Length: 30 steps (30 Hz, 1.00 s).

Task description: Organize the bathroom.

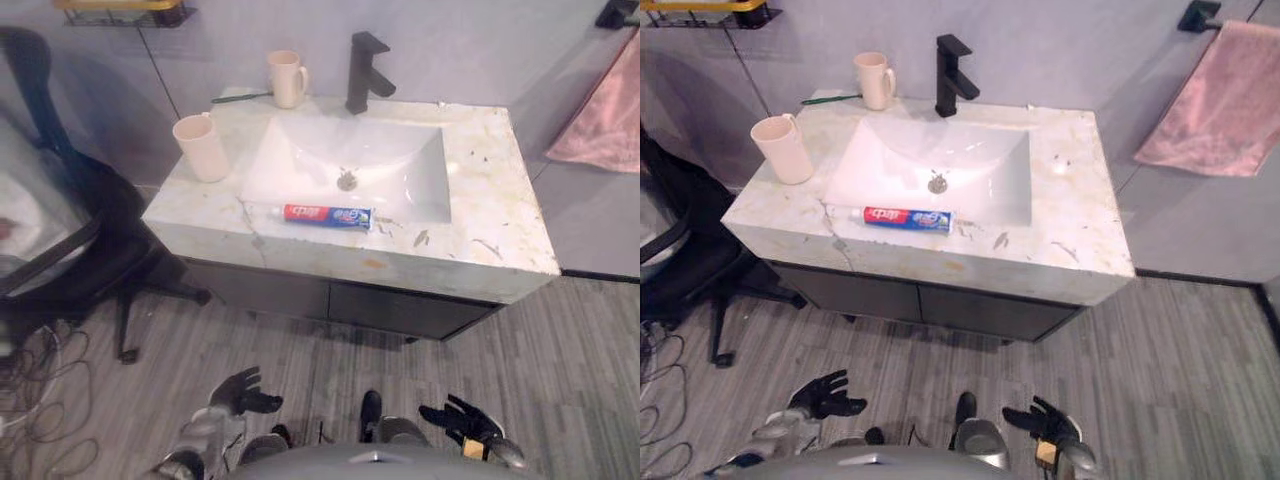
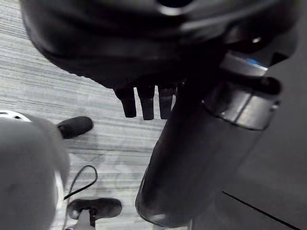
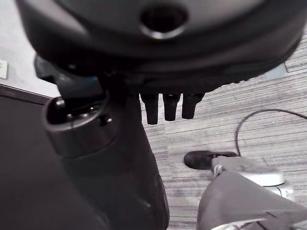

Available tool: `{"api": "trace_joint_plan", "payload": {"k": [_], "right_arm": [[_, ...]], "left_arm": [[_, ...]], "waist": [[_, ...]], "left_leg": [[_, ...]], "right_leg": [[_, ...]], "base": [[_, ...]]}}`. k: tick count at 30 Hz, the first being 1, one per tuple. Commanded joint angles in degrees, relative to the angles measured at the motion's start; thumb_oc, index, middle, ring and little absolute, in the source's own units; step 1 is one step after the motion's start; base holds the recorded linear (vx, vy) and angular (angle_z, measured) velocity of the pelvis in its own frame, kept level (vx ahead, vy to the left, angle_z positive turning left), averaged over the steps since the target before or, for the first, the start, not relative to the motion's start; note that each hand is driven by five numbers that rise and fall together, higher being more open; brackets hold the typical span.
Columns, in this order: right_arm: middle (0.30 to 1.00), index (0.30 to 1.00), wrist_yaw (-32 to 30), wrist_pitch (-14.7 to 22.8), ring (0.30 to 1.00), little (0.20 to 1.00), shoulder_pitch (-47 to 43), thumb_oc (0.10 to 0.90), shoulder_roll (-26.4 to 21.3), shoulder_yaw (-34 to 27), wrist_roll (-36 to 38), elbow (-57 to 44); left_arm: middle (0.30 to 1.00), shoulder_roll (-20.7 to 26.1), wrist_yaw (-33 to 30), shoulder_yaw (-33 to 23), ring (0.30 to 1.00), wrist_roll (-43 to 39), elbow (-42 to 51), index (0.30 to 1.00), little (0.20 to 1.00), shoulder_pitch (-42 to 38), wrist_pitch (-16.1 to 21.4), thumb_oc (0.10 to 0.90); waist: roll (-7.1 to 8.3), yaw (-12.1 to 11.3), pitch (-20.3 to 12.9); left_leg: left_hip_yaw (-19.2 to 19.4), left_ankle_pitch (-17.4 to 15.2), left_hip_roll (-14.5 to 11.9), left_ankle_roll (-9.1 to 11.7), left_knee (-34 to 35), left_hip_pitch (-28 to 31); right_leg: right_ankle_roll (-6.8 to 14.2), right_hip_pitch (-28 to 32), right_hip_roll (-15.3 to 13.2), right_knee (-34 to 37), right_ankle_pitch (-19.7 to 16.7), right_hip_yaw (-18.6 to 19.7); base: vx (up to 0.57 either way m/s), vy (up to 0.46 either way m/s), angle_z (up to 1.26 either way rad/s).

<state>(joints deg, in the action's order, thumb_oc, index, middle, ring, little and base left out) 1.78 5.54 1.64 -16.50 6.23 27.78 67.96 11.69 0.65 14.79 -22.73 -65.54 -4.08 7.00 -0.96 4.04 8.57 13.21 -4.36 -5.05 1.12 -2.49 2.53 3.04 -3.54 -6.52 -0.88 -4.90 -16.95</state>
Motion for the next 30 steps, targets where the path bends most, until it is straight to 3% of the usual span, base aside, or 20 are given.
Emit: {"api": "trace_joint_plan", "payload": {"k": [1, 2, 3, 6, 8, 10, 11, 12, 16, 22, 25, 30], "right_arm": [[0.900, 0.900, -0.46, 0.86, 0.900, 0.900, -1.14, 0.800, 0.63, 0.39, -0.99, 1.82], [0.900, 0.900, -0.46, 0.66, 0.900, 0.900, -1.02, 0.800, 0.89, 0.45, -1.94, 2.09], [0.900, 0.900, -0.89, 0.64, 0.900, 0.900, -0.87, 0.800, 1.83, 1.19, -2.69, 3.02], [0.900, 0.900, -1.72, 0.44, 0.900, 0.900, -0.67, 0.800, 2.56, 1.72, -3.80, 3.50], [0.900, 0.900, -2.59, 0.37, 0.900, 0.900, -0.33, 0.800, 2.86, 1.99, -3.79, 3.49], [0.900, 0.900, -2.93, 0.48, 0.900, 0.900, -0.18, 0.800, 2.88, 1.92, -3.81, 3.49], [0.900, 0.900, -3.31, 0.50, 0.900, 0.900, 0.12, 0.800, 2.88, 1.85, -3.49, 3.24], [0.900, 0.900, -3.89, 0.42, 0.900, 0.900, 0.23, 0.800, 2.97, 1.77, -3.13, 3.06], [0.900, 0.900, -4.45, 0.39, 0.900, 0.900, 0.14, 0.800, 2.67, 1.85, -1.48, 2.91], [0.900, 0.900, -4.68, -0.57, 0.900, 0.900, -0.67, 0.800, 2.12, 1.66, -0.96, 3.10], [0.900, 0.900, -4.52, -0.87, 0.900, 0.900, -0.90, 0.800, 1.87, 1.68, -0.32, 3.28], [0.900, 0.900, -4.54, -0.88, 0.900, 0.900, -1.05, 0.800, 1.22, 0.90, -1.38, 3.92]], "left_arm": [[0.900, 1.24, -8.04, -3.09, 0.900, -3.13, 0.05, 0.900, 0.900, -1.89, 5.71, 0.800], [0.900, 0.98, -10.33, -3.44, 0.900, -2.77, 0.12, 0.900, 0.900, -1.77, 6.79, 0.800], [0.900, 0.03, -16.47, -4.34, 0.900, -2.70, 0.44, 0.900, 0.900, -1.40, 10.13, 0.800], [0.900, -0.50, -21.65, -5.42, 0.900, -1.94, 2.18, 0.900, 0.900, -0.99, 14.02, 0.800], [0.900, -0.59, -28.30, -5.58, 0.900, 3.11, 6.57, 0.900, 0.900, -0.65, 17.29, 0.800], [0.900, -0.47, -31.11, -5.39, 0.900, 4.80, 8.76, 0.900, 0.900, -0.62, 17.90, 0.800], [0.900, 0.08, -38.28, -5.03, 0.900, 10.87, 14.30, 0.900, 0.900, -0.41, 20.34, 0.800], [0.900, 1.22, -44.76, -4.25, 0.900, 16.92, 20.41, 0.900, 0.900, -0.15, 19.68, 0.800], [0.900, 4.23, -54.46, -2.91, 0.900, 23.73, 30.38, 0.900, 0.900, 0.46, 21.91, 0.800], [0.900, 9.59, -59.91, -2.43, 0.900, 35.25, 45.00, 0.900, 0.900, 0.97, 21.85, 0.800], [0.900, 11.76, -59.83, -1.60, 0.900, 38.02, 50.48, 0.900, 0.900, 0.70, 21.09, 0.800], [0.900, 16.00, -60.53, -4.73, 0.900, 41.20, 62.27, 0.900, 0.900, 0.78, 19.83, 0.800]], "waist": [[1.73, -0.02, -0.88], [1.66, -0.19, -0.99], [1.75, -0.89, -1.22], [1.90, -1.42, -1.38], [1.81, -2.00, -1.49], [1.75, -2.23, -1.50], [1.66, -2.94, -1.40], [1.62, -3.56, -1.29], [1.58, -5.02, -1.05], [1.45, -6.40, -0.73], [1.23, -6.66, -0.55], [0.51, -6.95, -0.60]], "left_leg": [[-0.39, 1.37, 4.86, -0.02, -1.39, -0.93], [-0.35, 1.48, 5.00, -0.02, -0.92, -0.80], [-0.76, 1.98, 5.31, 0.18, -0.04, -0.76], [-1.02, 2.16, 5.59, 0.26, 0.39, -0.69], [-1.12, 2.45, 5.62, 0.58, 0.75, -0.91], [-1.21, 2.53, 5.64, 0.67, 0.89, -0.99], [-1.50, 2.62, 5.83, 0.79, 1.08, -1.25], [-1.75, 2.73, 5.95, 0.85, 1.22, -1.44], [-2.41, 2.78, 6.10, 1.20, 0.86, -2.19], [-3.49, 2.56, 6.09, 1.56, 0.14, -2.95], [-3.74, 2.47, 5.95, 1.81, -0.27, -3.28], [-3.79, 2.56, 5.90, 1.80, -0.08, -3.11]], "right_leg": [[1.83, 4.32, 2.91, 2.76, 3.70, -0.07], [1.79, 4.49, 3.05, 2.95, 3.78, -0.33], [1.72, 5.15, 3.26, 3.82, 3.71, -0.97], [1.60, 5.73, 3.38, 4.47, 3.66, -1.29], [1.47, 5.77, 3.47, 4.72, 3.65, -1.63], [1.47, 5.79, 3.48, 4.83, 3.65, -1.74], [1.42, 5.84, 3.47, 5.01, 3.59, -2.11], [1.31, 5.81, 3.45, 5.03, 3.54, -2.41], [1.07, 5.85, 3.18, 5.03, 3.52, -3.48], [0.49, 6.08, 3.12, 4.89, 3.82, -4.24], [0.45, 6.26, 3.07, 4.88, 3.98, -4.41], [0.26, 6.52, 2.92, 4.82, 4.17, -4.69]], "base": [[-0.02, -0.029, 0.03], [-0.04, -0.059, 0.02], [-0.03, -0.049, 0.05], [-0.03, -0.037, 0.11], [-0.05, -0.024, 0.15], [-0.06, -0.013, 0.10], [-0.10, -0.021, 0.08], [-0.11, -0.023, 0.10], [-0.07, -0.021, 0.12], [-0.05, -0.015, 0.10], [-0.01, -0.014, 0.12], [0.00, -0.002, 0.01]]}}
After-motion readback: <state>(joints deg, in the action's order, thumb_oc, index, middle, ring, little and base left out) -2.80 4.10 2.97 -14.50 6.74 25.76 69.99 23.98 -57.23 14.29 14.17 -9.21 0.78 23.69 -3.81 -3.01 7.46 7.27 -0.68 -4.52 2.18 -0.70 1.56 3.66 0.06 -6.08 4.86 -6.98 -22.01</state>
